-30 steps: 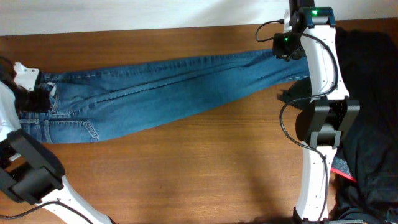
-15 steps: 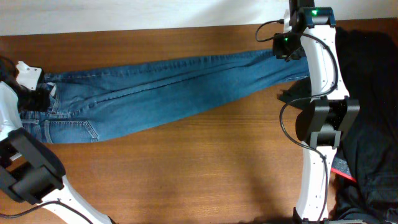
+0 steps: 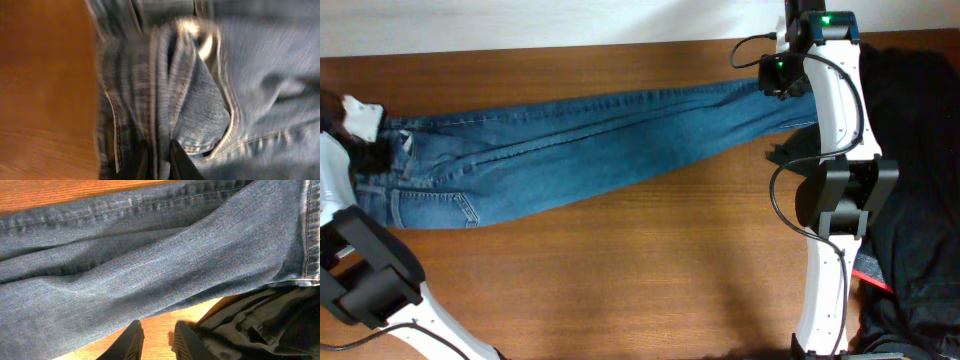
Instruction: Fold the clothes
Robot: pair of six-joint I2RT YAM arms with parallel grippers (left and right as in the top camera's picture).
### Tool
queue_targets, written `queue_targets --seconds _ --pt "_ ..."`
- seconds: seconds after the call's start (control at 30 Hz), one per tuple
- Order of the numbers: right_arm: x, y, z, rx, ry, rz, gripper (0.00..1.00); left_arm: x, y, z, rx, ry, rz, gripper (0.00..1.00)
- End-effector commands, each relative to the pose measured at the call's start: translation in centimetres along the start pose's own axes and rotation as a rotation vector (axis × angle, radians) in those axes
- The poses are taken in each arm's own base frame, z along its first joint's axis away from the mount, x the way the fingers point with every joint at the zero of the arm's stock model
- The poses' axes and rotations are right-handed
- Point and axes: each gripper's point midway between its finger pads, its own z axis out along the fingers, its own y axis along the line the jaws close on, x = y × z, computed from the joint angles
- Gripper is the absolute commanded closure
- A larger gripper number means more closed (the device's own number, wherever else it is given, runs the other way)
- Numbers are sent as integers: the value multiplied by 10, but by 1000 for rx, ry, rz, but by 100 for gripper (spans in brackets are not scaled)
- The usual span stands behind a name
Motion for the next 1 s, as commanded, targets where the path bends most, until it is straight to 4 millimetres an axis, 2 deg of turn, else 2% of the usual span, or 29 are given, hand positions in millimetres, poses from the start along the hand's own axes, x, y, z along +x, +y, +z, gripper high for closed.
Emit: queue_targets --seconds 0.0,0.13,0.2,0.27,0.33,0.47,0.5,0.53,0.6,0.7,0.73,0.8,0.97 --pt "3 -1 9 -4 19 0 74 -44 4 -42 9 -168 -46 86" --pt "9 -1 25 -2 55 1 74 -48 14 -44 -13 -194 -100 86" --pt "13 -2 32 -1 77 1 74 -49 31 -46 -63 -214 -207 87" --pt "16 -1 36 0 91 1 74 -51 38 -48 -57 -242 -290 87" --pt "16 -1 36 0 91 1 74 -54 30 -49 2 -263 -294 88" --pt "14 -1 36 0 83 1 74 -52 2 -46 99 -234 -205 87" --pt "14 -2 36 0 82 1 74 -49 -5 -45 114 -214 -193 85" --pt "14 -2 36 0 81 2 74 -46 -15 -44 135 -187 -189 77" --pt "14 -2 36 0 81 1 74 -39 -31 -43 170 -137 -198 75" --pt "15 -1 36 0 85 1 73 -21 -43 -38 165 -19 -401 78" --pt "16 -1 36 0 89 1 74 -5 -42 -33 102 62 -565 81" --pt "17 -1 36 0 94 1 74 11 -45 -28 54 134 -742 81" --pt "20 -2 36 1 107 1 73 22 -55 -12 42 172 -889 78"
